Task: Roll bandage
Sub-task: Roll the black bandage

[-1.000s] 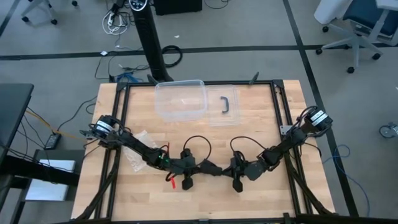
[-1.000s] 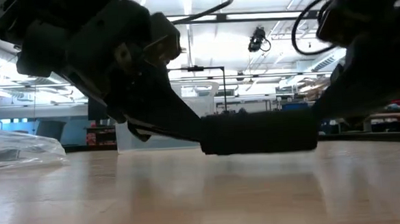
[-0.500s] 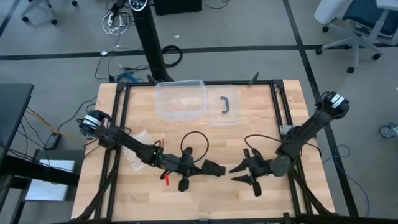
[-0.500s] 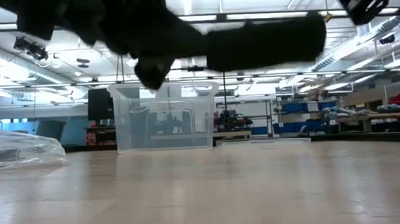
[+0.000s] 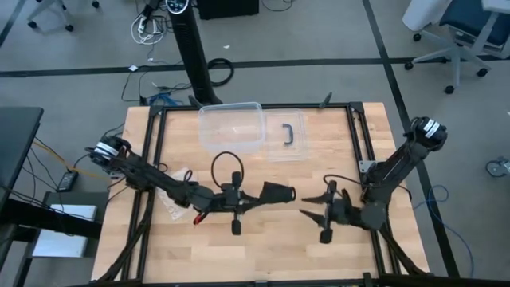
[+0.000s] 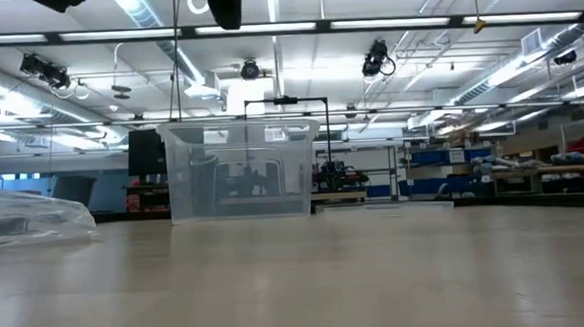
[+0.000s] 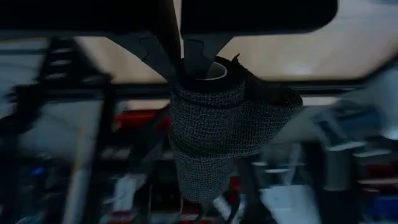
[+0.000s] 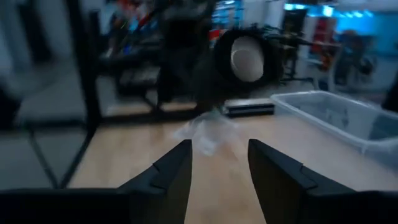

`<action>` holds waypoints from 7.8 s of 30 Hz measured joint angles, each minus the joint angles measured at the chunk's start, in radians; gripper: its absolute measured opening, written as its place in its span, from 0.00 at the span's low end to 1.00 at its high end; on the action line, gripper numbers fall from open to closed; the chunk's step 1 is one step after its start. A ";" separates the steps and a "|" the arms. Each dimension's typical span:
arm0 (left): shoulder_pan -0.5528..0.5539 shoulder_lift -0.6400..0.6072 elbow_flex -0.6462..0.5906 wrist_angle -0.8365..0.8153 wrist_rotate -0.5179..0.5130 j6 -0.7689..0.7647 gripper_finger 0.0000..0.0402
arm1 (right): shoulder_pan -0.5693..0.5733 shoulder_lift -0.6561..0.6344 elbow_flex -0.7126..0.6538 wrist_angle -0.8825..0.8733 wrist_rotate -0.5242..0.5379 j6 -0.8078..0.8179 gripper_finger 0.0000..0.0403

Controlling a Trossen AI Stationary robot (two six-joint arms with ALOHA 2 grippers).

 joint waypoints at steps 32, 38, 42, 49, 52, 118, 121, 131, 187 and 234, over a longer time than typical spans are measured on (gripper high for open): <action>-0.035 0.091 0.003 0.179 -0.092 0.166 0.00 | -0.166 0.110 0.000 0.168 -0.094 0.008 0.01; -0.040 0.091 0.003 0.219 -0.097 0.194 0.00 | -0.146 0.109 0.000 0.052 -0.090 0.087 0.00; -0.045 0.088 0.003 0.219 -0.099 0.201 0.00 | -0.122 0.103 0.000 0.001 -0.092 0.126 0.00; -0.047 0.081 0.003 0.217 -0.097 0.203 0.00 | -0.059 0.009 0.000 -0.130 -0.095 0.171 0.00; -0.050 0.065 0.003 0.225 -0.064 0.197 0.00 | -0.049 -0.039 0.000 -0.236 -0.086 0.211 0.00; -0.107 -0.007 0.003 -0.026 0.117 0.255 0.00 | -0.076 -0.004 0.058 -0.093 -0.304 -0.041 0.63; -0.103 -0.007 0.003 -0.001 0.133 0.255 0.00 | -0.091 0.009 0.061 -0.092 -0.309 -0.023 0.65; -0.100 -0.007 0.003 0.077 0.147 0.254 0.00 | -0.125 0.070 0.061 0.007 -0.337 -0.086 0.62; -0.096 -0.007 0.003 0.128 0.128 0.238 0.00 | -0.210 0.060 0.060 0.134 -0.435 -0.084 0.57; -0.081 -0.046 0.003 0.204 0.165 0.247 0.00 | -0.169 0.060 0.061 -0.149 -0.386 0.125 0.00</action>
